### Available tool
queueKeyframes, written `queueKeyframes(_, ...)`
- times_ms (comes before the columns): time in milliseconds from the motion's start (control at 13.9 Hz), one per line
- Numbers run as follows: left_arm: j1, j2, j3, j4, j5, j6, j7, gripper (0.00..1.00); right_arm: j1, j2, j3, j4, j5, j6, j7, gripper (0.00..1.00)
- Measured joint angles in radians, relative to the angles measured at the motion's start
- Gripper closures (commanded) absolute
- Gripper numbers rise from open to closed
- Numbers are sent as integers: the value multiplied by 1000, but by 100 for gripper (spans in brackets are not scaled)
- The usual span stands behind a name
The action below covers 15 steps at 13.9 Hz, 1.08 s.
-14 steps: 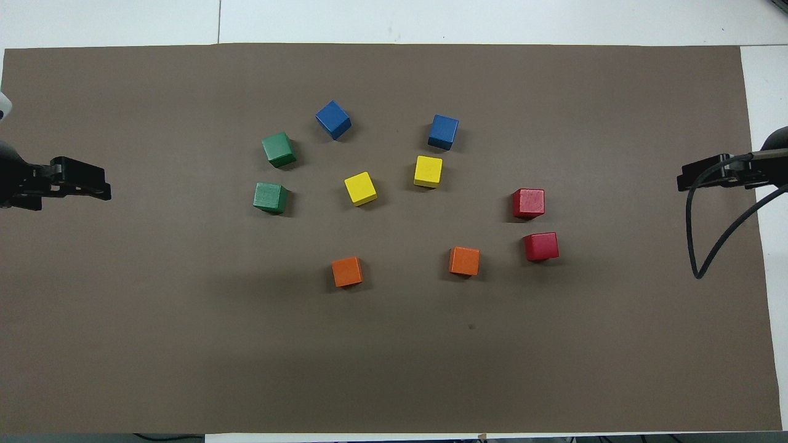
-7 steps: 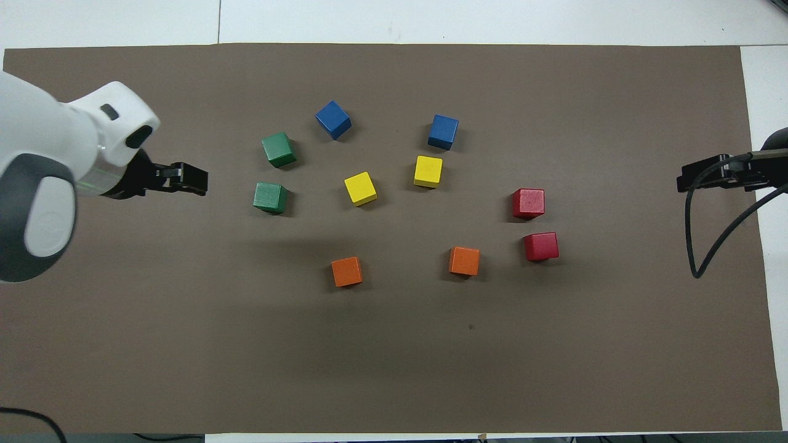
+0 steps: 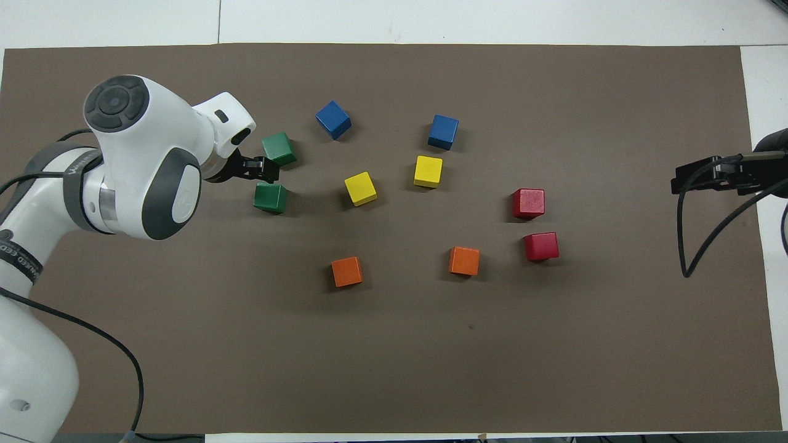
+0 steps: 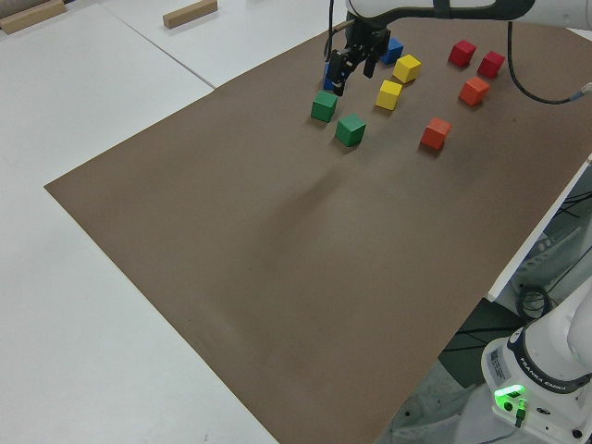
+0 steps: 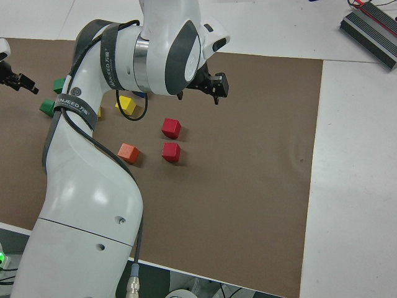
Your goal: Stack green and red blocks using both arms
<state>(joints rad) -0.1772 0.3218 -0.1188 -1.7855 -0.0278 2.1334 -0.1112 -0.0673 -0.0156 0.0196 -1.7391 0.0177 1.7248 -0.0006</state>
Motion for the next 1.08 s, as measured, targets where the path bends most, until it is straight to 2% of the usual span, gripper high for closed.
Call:
queueKeyframes(216,-9,40,0,-2,0,48,-2,0,43,-9,6,-154,0,161,33,0)
queueKeyframes(432,-11,48,2,-51,0,132,-11,0,93,-9,7,-287,0,258,72,0)
queueKeyframes(793,-27,48,1,-111,0,181,-68,0,167,-11,10,-413,0,404,113,0)
queueKeyframes(1009,-43,48,1,-121,0,196,-86,15,183,-6,10,-472,0,476,113,0)
queueKeyframes(1081,-49,48,1,-134,0,214,-88,17,194,-1,9,-482,0,497,118,0)
